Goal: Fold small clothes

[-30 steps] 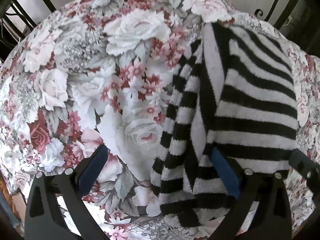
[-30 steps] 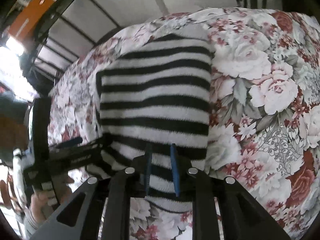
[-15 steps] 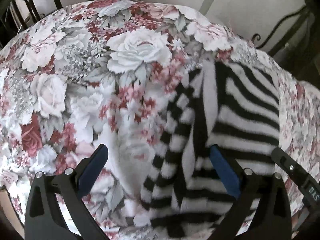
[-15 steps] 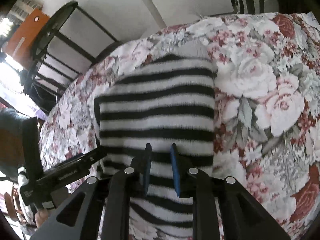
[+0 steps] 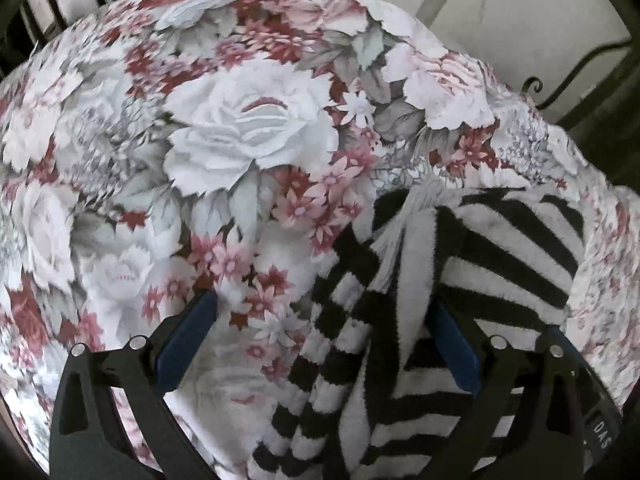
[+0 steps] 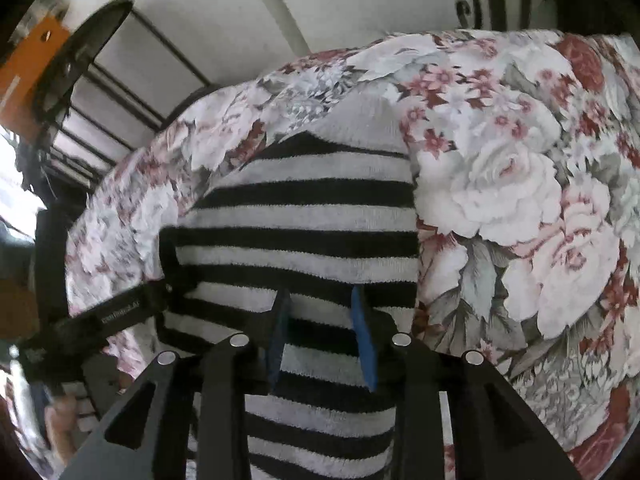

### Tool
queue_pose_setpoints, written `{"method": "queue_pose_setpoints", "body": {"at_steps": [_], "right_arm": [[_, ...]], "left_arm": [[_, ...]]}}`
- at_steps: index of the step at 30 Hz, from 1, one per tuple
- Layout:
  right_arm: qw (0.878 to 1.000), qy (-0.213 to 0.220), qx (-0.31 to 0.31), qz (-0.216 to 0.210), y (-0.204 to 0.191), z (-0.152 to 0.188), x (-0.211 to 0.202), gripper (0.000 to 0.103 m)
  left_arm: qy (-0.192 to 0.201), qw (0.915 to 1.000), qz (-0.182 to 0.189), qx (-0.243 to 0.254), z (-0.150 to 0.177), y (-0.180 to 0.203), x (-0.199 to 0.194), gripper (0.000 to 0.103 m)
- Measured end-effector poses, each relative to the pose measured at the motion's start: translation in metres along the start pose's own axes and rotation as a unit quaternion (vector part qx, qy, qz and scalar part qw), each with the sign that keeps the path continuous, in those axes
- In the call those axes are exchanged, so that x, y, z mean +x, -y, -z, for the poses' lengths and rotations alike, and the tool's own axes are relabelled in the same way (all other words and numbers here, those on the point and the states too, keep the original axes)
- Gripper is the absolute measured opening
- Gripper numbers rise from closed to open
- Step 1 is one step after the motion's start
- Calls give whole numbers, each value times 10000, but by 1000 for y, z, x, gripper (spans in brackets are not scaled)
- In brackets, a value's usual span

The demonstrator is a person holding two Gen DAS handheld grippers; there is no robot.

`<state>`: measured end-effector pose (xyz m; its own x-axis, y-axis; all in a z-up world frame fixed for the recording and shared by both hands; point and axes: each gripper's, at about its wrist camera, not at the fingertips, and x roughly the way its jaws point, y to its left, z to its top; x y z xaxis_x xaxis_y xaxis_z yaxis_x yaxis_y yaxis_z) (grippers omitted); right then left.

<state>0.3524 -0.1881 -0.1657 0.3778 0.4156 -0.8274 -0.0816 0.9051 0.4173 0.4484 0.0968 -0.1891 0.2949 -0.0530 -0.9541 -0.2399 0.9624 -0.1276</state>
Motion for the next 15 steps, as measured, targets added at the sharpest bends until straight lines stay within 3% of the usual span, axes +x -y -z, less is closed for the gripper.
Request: {"method": "queue_pose_setpoints", "body": {"at_steps": [4, 8, 12, 13, 15], "right_arm": [[9997, 174, -87, -147, -11, 2, -29, 32], [9992, -112, -301, -256, -20, 29, -42, 32], [9978, -462, -475, -26, -18, 58, -39, 33], [9959, -712, -550, 43, -15, 67, -25, 34], [9951, -753, -631, 62, -9, 77, -12, 34]], "left_arm": [[105, 9999, -13, 20, 15, -15, -38, 98], [-59, 9996, -82, 281, 50, -19, -52, 98], [-300, 9971, -432, 541, 93, -26, -36, 99], [-338, 9971, -405, 554, 97, -29, -29, 99], [-607, 9979, -102, 194, 102, -42, -15, 99]]}}
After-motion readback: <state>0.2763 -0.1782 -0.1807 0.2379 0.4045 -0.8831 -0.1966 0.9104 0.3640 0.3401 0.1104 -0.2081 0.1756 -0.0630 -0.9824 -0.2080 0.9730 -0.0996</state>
